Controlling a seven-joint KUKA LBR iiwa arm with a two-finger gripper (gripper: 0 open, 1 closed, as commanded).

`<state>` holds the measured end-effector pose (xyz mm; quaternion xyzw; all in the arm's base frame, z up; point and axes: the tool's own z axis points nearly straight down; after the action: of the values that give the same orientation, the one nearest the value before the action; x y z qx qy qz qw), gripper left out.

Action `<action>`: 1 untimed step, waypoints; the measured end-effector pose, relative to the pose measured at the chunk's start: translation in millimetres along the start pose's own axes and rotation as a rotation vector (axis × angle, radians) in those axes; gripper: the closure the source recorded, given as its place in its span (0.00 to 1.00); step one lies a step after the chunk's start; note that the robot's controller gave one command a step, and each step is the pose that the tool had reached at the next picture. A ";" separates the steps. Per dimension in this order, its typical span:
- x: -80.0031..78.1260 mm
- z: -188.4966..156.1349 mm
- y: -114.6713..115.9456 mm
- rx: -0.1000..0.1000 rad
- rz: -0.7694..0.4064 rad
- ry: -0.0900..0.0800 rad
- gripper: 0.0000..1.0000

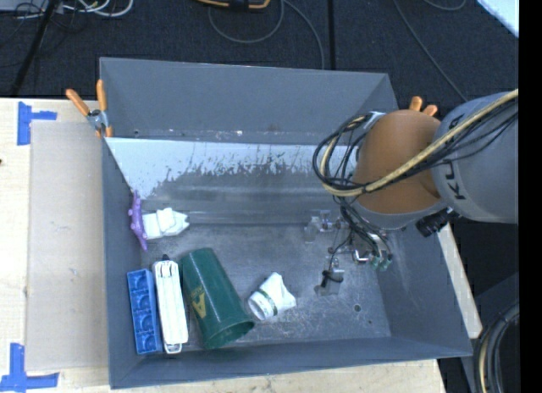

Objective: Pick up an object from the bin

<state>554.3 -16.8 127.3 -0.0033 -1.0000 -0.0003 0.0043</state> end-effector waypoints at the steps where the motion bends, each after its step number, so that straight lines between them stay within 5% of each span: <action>1: -1.5 -4.5 0.0 0.000 0.000 -0.007 0.00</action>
Offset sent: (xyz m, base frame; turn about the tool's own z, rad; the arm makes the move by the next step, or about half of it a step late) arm -0.0298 0.0487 -0.0573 -0.0583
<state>555.9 -16.9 131.8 -0.0031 -1.0000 -0.0001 0.0010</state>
